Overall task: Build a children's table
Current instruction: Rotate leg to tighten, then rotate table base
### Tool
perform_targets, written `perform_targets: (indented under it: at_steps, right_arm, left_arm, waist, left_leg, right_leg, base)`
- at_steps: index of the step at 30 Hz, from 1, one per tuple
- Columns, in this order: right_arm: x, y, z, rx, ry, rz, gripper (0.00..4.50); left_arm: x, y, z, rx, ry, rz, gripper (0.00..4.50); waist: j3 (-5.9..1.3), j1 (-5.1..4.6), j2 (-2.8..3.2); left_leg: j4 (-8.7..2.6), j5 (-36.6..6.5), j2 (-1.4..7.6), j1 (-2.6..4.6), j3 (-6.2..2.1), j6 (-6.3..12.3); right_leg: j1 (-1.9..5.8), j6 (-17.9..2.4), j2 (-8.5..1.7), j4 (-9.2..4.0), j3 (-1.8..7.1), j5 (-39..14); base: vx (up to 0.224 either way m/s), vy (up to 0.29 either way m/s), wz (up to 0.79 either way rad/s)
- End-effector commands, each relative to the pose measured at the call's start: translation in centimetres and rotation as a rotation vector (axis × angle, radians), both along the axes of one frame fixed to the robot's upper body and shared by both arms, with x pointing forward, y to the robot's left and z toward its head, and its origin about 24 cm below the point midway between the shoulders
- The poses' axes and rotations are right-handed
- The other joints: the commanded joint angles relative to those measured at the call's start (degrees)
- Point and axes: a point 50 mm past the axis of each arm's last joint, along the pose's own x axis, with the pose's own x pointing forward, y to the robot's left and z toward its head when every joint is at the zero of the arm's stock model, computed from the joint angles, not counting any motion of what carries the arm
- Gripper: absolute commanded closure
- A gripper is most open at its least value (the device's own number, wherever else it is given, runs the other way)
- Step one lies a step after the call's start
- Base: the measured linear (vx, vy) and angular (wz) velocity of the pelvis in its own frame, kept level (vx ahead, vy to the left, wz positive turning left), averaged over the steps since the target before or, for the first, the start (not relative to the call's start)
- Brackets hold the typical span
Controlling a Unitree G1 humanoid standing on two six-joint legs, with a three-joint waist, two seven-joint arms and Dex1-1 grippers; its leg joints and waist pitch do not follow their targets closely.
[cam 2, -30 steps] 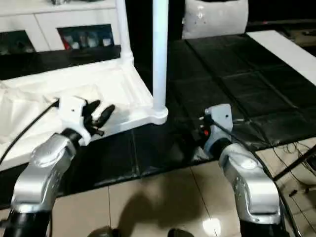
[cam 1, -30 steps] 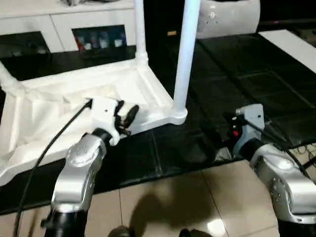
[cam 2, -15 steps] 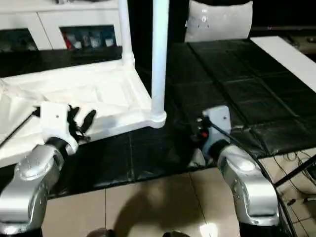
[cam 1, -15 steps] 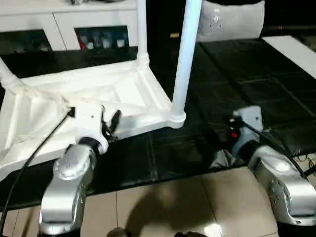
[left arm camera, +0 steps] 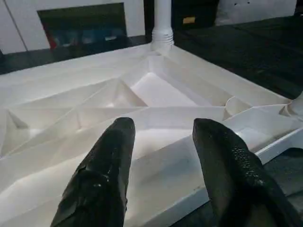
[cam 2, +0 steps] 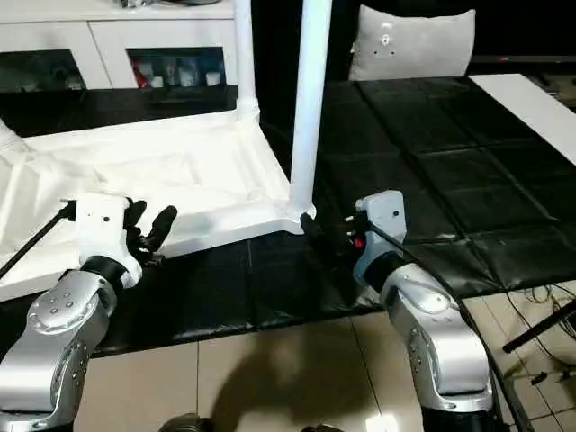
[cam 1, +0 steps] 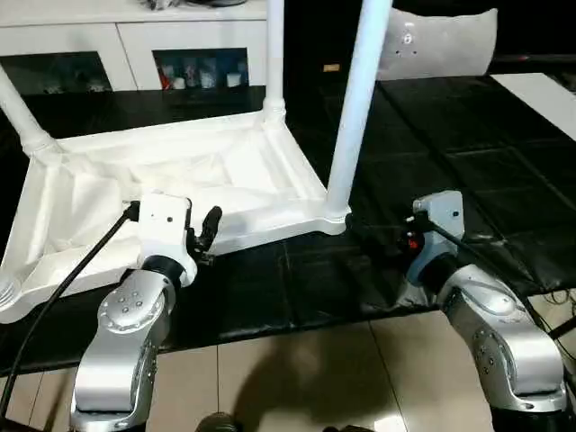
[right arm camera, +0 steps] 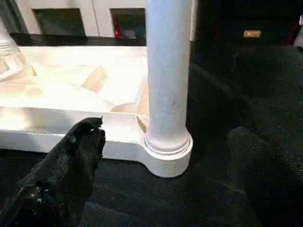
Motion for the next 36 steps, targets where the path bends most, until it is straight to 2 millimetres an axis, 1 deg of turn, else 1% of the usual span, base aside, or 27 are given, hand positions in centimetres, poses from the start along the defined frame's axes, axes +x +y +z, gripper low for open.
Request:
perform_targets:
  at_steps: [1, 2, 7, 9, 10, 11, 12, 13, 14, 15, 16, 18, 20, 22, 23, 24, 25, 26, 27, 28, 29, 30, 31, 32, 33, 35, 36]
  right_arm:
    - [-0.1, 0.5, 0.4, 0.006, -0.021, 0.066, 0.0]
    - [-0.1, 0.5, 0.5, 0.002, -0.023, 0.07, 0.0]
    - [-0.3, 0.8, 0.4, -0.02, -0.031, 0.129, 0.0]
    - [-0.3, 0.8, 0.4, -0.032, -0.039, 0.129, 0.0]
    - [-0.4, 0.8, 0.3, -0.029, -0.045, 0.134, 0.0]
    - [-0.4, 0.8, 0.2, -0.026, -0.044, 0.129, 0.0]
    - [-0.5, 0.8, 0.2, -0.021, -0.039, 0.123, 0.0]
    - [-0.5, 0.8, 0.2, -0.017, -0.036, 0.122, 0.0]
    - [-0.5, 0.8, 0.2, -0.015, -0.036, 0.125, 0.0]
    - [-0.5, 0.8, 0.2, -0.014, -0.037, 0.129, 0.0]
    - [-0.5, 0.8, 0.2, -0.023, -0.038, 0.144, 0.0]
    - [-0.5, 0.9, 0.2, -0.03, -0.037, 0.156, 0.0]
    - [-0.5, 0.9, 0.4, -0.043, -0.042, 0.169, 0.0]
    - [-0.5, 0.8, 0.6, -0.042, -0.042, 0.173, 0.0]
    - [-0.5, 0.8, 0.7, -0.041, -0.04, 0.176, 0.0]
    - [-0.5, 0.8, 0.7, -0.041, -0.039, 0.176, 0.0]
    - [-0.5, 0.8, 0.8, -0.039, -0.037, 0.181, 0.0]
    - [-0.5, 0.8, 0.7, -0.037, -0.033, 0.184, 0.0]
    - [-0.5, 0.8, 0.7, -0.036, -0.031, 0.186, 0.0]
    - [-0.5, 0.9, 0.7, -0.035, -0.03, 0.187, 0.0]
    - [-0.6, 0.9, 0.6, -0.032, -0.021, 0.197, 0.0]
    - [-0.6, 1.0, 0.5, -0.033, -0.018, 0.202, 0.0]
    - [-0.7, 1.0, 0.3, -0.032, -0.012, 0.202, 0.0]
    - [-0.7, 1.0, 0.2, -0.032, -0.009, 0.201, 0.0]
    - [-0.7, 1.0, 0.1, -0.036, -0.007, 0.197, 0.0]
    - [-0.5, 1.0, -0.2, -0.041, 0.004, 0.18, 0.0]
    - [-0.4, 1.0, -0.3, -0.04, 0.01, 0.17, 0.0]
  left_arm:
    - [0.4, -0.1, 0.5, -0.011, -0.024, -0.002, 2.24]
    - [0.4, -0.1, 0.5, -0.01, -0.023, -0.001, 2.24]
    - [0.3, -0.2, 0.3, -0.001, -0.014, -0.013, 2.24]
    - [0.2, -0.2, 0.3, 0.003, -0.012, -0.017, 2.24]
    - [0.2, -0.3, 0.2, 0.008, -0.009, -0.024, 2.24]
    - [0.3, -0.3, 0.2, 0.009, -0.008, -0.027, 2.24]
    - [0.3, -0.4, 0.2, 0.014, -0.007, -0.031, 2.24]
    - [0.3, -0.5, 0.1, 0.018, -0.004, -0.04, 2.24]
    - [0.3, -0.5, 0.1, 0.02, -0.002, -0.045, 2.24]
    - [0.3, -0.6, 0.0, 0.023, -0.001, -0.048, 2.24]
    - [0.3, -0.6, 0.0, 0.026, 0.001, -0.052, 2.24]
    - [0.3, -0.6, 0.0, 0.027, 0.002, -0.054, 2.24]
    - [0.3, -0.6, 0.0, 0.046, 0.004, -0.056, 2.24]
    - [0.4, -0.6, -0.1, 0.056, 0.005, -0.062, 2.24]
    - [0.3, -0.6, -0.2, 0.066, 0.015, -0.074, 2.24]
    - [0.3, -0.6, -0.3, 0.068, 0.017, -0.078, 2.24]
    - [0.2, -0.7, -0.5, 0.078, 0.03, -0.099, 2.24]
    - [0.1, -0.7, -0.6, 0.07, 0.039, -0.103, 2.24]
    - [0.1, -0.7, -0.6, 0.062, 0.042, -0.1, 2.24]
    - [0.1, -0.7, -0.6, 0.061, 0.042, -0.1, 2.24]
    - [0.0, -0.8, -0.6, 0.051, 0.04, -0.106, 2.24]
    - [-0.1, -0.8, -0.6, 0.04, 0.035, -0.125, 1.97]
    - [-0.2, -0.9, -0.4, 0.023, 0.022, -0.153, 1.9]
    - [-0.3, -0.9, -0.3, 0.017, 0.017, -0.167, 1.9]
    - [-0.3, -0.9, -0.3, 0.015, 0.023, -0.184, 1.85]
    - [-0.4, -1.0, -0.4, 0.023, 0.036, -0.212, 1.55]
    - [-0.4, -0.9, -0.4, 0.028, 0.035, -0.217, 1.46]
  waist:
    - [-3.3, -0.02, -0.37]
    - [-3.3, 0.3, 0.11]
    - [-1.9, -1.01, 0.67]
    - [-1.49, -0.6, 2.21]
    - [-2.37, 0.21, 1.73]
    - [-2.04, -1.18, -0.74]
    - [0.39, -1.05, -1.91]
    - [-0.09, 0.56, -1.45]
    - [-0.08, 1.11, -0.57]
    - [-0.67, 0.92, 0.38]
    - [-1.63, -0.46, 1.0]
    - [-3.77, -2.33, 2.24]
    - [-4.91, -4.7, 0.91]
    - [-5.14, -5.15, -0.87]
    - [-4.24, -1.95, -3.32]
    - [-4.94, -1.58, -3.89]
    - [-5.5, -0.88, -3.42]
    - [-5.96, -0.81, -3.08]
    - [-6.1, -0.54, -1.12]
    - [-6.45, -1.9, 0.29]
    - [-7.87, -1.52, 1.45]
    - [-8.16, -2.21, 1.08]
    - [-7.31, -1.31, 0.68]
    - [-6.65, -0.49, -0.77]
    - [-6.43, 0.33, -1.25]
    - [-5.54, 1.3, -0.72]
    - [-5.55, 1.3, -0.2]
  left_leg:
    - [-4.24, -17.25, 1.27, -0.75, -1.31, 4.09]
    - [-4.52, -19.39, 0.39, -2.41, -2.82, 4.67]
    - [-2.46, -35.48, -0.58, -0.66, -3.47, 0.83]
    - [-7.02, -43.69, -0.77, -4.57, -3.49, -0.21]
    - [-7.5, -42.7, -1.77, -4.04, -3.19, 0.63]
    - [-0.67, -38.88, -0.34, 6.41, -1.39, -1.13]
    - [6.62, -33.89, -1.71, 10.73, -0.65, -0.92]
    - [5.88, -20.34, -1.09, 6.78, -0.58, 2.82]
    - [2.07, -21.65, 0.7, 5.44, -0.51, 2.07]
    - [-0.78, -27.43, 1.54, 5.64, -0.9, 0.1]
    - [-4.69, -39.72, 3.81, 6.8, -3.72, -1.3]
    - [-6.68, -37.28, 5.19, 9.28, -7.36, 2.68]
    - [-3.85, -15.76, 5.2, 11.87, -8.38, 20.54]
    - [-2.0, -7.1, 3.08, 9.91, -6.07, 24.51]
    - [5.16, -9.99, -4.5, -1.12, -0.39, 18.13]
    - [7.16, -7.99, -3.27, -3.39, -1.38, 15.29]
    - [6.23, -0.27, -2.84, -5.4, -2.42, 11.02]
    - [4.53, 5.18, -2.54, -5.82, -2.64, 9.36]
    - [0.42, 15.88, -2.23, -2.82, -2.36, 7.93]
    - [1.56, 28.5, 0.2, -0.25, -5.25, 14.09]
    - [3.65, 42.9, 4.48, 5.8, -8.49, 19.04]
    - [3.53, 52.32, 5.98, 6.96, -10.54, 20.93]
    - [3.83, 57.21, 4.9, 6.45, -10.62, 21.1]
    - [3.53, 46.52, 0.59, 2.19, -7.17, 17.3]
    - [2.94, 37.32, -1.34, 0.02, -5.02, 14.82]
    - [0.1, 7.39, -0.82, -0.83, -3.45, 6.65]
    - [-0.54, 3.64, -0.39, -0.41, -3.68, 5.0]
  right_leg:
    - [3.14, -3.59, -5.79, -5.49, 2.05, -25.58]
    - [5.11, -3.6, -6.66, -5.17, 0.15, -28.5]
    - [6.97, -1.11, -7.99, -8.02, -4.14, -49.82]
    - [10.79, -2.02, -4.18, -1.35, -3.72, -43.69]
    - [10.65, -3.52, -2.27, 2.33, -1.25, -34.69]
    - [1.82, -6.79, -6.24, -6.14, 0.98, -46.29]
    - [-2.2, -7.58, -8.62, -12.19, -0.86, -56.57]
    - [4.17, -10.08, -10.28, -11.03, 3.22, -57.62]
    - [6.65, -7.58, -8.0, -9.4, 1.1, -52.3]
    - [6.68, -6.22, -5.16, -7.5, -0.12, -46.31]
    - [5.92, -4.9, -2.19, -2.93, 0.42, -32.51]
    - [4.05, -4.92, -1.25, 1.75, 1.7, -13.54]
    - [-0.7, -0.29, -2.44, 4.22, 3.29, -4.96]
    - [-0.18, -0.34, -3.91, 2.0, 5.01, -0.4]
    - [10.21, -5.89, -10.11, -5.0, 12.71, 1.52]
    - [12.39, -8.11, -11.79, -4.68, 13.82, 2.63]
    - [13.18, -10.11, -9.57, -1.61, 11.7, 18.58]
    - [13.04, -10.09, -7.37, 0.74, 9.91, 29.78]
    - [9.64, -7.38, -2.71, 2.87, 5.26, 42.04]
    - [6.4, -2.29, -0.33, 5.25, 4.08, 38.76]
    - [0.28, -0.73, -2.66, 5.44, 5.86, 24.21]
    - [-0.79, 0.35, -3.99, 5.16, 7.14, 17.89]
    - [-1.47, 1.18, -5.4, 3.47, 8.81, 12.39]
    - [1.75, 1.51, -4.98, 2.03, 9.09, 16.12]
    - [3.86, 1.77, -4.15, 2.2, 8.82, 21.06]
    - [5.19, 0.45, -4.27, 1.24, 7.82, 21.98]
    - [5.28, -0.86, -3.93, 1.01, 7.25, 19.04]
  base:
    - [0.0, 0.0, 0.0]
    - [-0.014, -0.002, 0.29]
    - [0.019, 0.003, 0.45]
    - [0.038, 0.007, 0.66]
    - [0.039, -0.004, 0.72]
    - [0.053, -0.053, 0.79]
    - [0.091, -0.026, 0.45]
    - [0.091, -0.026, 0.45]
    - [0.133, 0.06, 0.06]
    - [0.152, 0.085, -0.04]
    - [0.152, 0.085, -0.04]
    - [0.169, 0.061, -0.08]
    - [0.186, 0.02, 0.0]
    - [0.135, -0.036, 0.09]
    - [0.158, -0.046, 0.14]
    - [0.158, -0.046, 0.14]
    - [0.16, -0.022, -0.03]
    - [0.06, -0.038, -0.08]
    - [0.109, -0.05, -0.17]
    - [0.0, 0.0, 0.0]
    - [0.096, -0.018, -0.05]
    - [0.072, -0.008, 0.04]
    - [0.072, -0.008, 0.04]
    - [0.0, 0.0, 0.0]
    - [0.0, 0.0, 0.0]
    - [-0.037, 0.003, 0.0]
    - [0.0, 0.0, 0.0]
